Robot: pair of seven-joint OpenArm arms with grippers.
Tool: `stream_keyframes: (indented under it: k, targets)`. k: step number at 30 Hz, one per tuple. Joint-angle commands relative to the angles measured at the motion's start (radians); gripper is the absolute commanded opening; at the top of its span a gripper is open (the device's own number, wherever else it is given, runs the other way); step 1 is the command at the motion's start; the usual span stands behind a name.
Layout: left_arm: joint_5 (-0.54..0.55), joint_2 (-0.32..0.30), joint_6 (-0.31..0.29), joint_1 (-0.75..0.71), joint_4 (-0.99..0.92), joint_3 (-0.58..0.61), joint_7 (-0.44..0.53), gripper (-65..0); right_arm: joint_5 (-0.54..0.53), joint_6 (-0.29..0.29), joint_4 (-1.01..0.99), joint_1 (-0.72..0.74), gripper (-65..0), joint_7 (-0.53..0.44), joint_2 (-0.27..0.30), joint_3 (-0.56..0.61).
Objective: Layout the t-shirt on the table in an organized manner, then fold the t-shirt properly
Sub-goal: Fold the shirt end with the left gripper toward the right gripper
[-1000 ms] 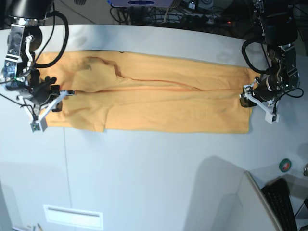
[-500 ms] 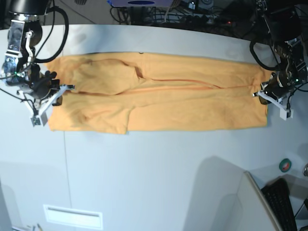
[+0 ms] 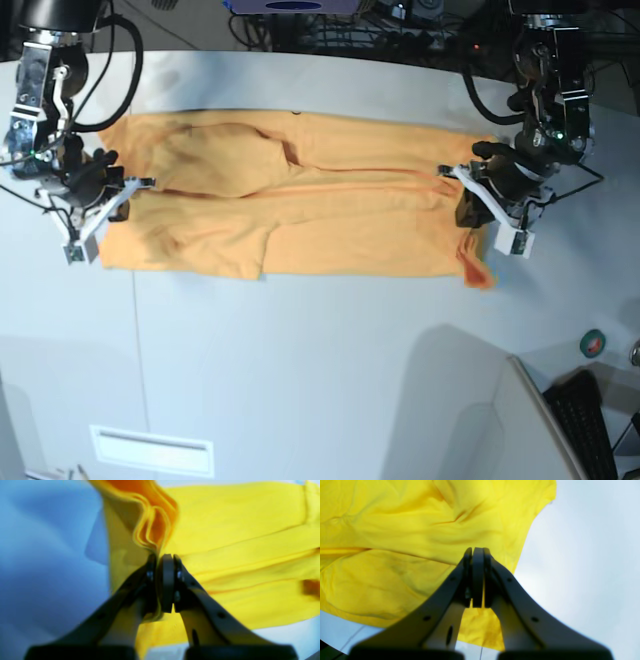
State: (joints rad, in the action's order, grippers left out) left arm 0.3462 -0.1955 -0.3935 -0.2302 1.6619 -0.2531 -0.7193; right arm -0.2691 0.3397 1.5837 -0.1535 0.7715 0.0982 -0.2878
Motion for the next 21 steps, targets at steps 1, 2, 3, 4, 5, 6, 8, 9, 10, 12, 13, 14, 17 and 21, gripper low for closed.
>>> stream_keyframes:
  k: [1, 2, 3, 4, 5, 6, 8, 9, 10, 12, 13, 14, 17, 21]
  targets:
    - [0.012, 0.008, -0.006, 0.002, 0.024, 0.019, 0.007, -65.0, -0.011, 0.006, 0.020, 0.013, -65.0, -0.017, 0.010, -0.001]
    - [0.012, 0.024, -0.005, 0.005, 0.025, 0.039, 0.002, -65.0, -0.011, 0.006, 0.020, 0.013, -65.0, -0.017, 0.010, -0.001]
    - [0.012, 0.037, 0.001, 0.007, 0.025, 0.056, -0.004, -65.0, -0.011, 0.006, 0.020, 0.013, -65.0, -0.017, 0.010, -0.001]
    - [0.012, 0.052, 0.020, 0.007, 0.025, 0.074, -0.006, -65.0, -0.011, 0.006, 0.020, 0.013, -65.0, -0.017, 0.010, -0.001]
    - [0.012, 0.063, 0.041, 0.007, 0.025, 0.099, -0.009, -65.0, -0.011, 0.006, 0.020, 0.013, -65.0, -0.017, 0.010, -0.001]
    - [0.012, 0.067, 0.060, 0.007, 0.025, 0.125, -0.009, -65.0, -0.011, 0.006, 0.020, 0.013, -65.0, -0.017, 0.010, -0.003]
    - [0.012, 0.072, 0.086, 0.007, 0.024, 0.179, -0.006, -65.0, -0.011, 0.006, 0.020, 0.013, -65.0, -0.017, 0.010, -0.004]
    - [0.012, 0.072, 0.097, 0.007, 0.022, 0.200, -0.006, -65.0, -0.011, 0.006, 0.020, 0.013, -65.0, -0.017, 0.010, -0.004]
    - [0.015, 0.074, 0.104, 0.007, 0.021, 0.216, -0.006, -65.0, -0.011, 0.006, 0.020, 0.013, -65.0, -0.017, 0.010, -0.004]
    - [0.020, 0.075, 0.107, 0.009, 0.017, 0.232, -0.006, -65.0, -0.011, 0.006, 0.020, 0.013, -65.0, -0.017, 0.010, -0.004]
    - [0.020, 0.084, 0.107, 0.009, 0.016, 0.234, -0.004, -65.0, -0.011, 0.006, 0.020, 0.013, -65.0, -0.017, 0.010, -0.004]
    - [0.014, 0.100, 0.107, 0.009, 0.016, 0.234, -0.004, -65.0, -0.011, 0.006, 0.020, 0.013, -65.0, -0.017, 0.010, -0.004]
    - [0.012, 0.118, 0.107, 0.025, 0.013, 0.237, -0.010, -65.0, -0.011, 0.006, 0.020, 0.013, -65.0, -0.017, 0.010, -0.001]
    - [0.012, 0.136, 0.107, 0.038, -0.006, 0.237, -0.010, -65.0, -0.011, 0.006, 0.020, 0.013, -65.0, -0.016, 0.010, -0.001]
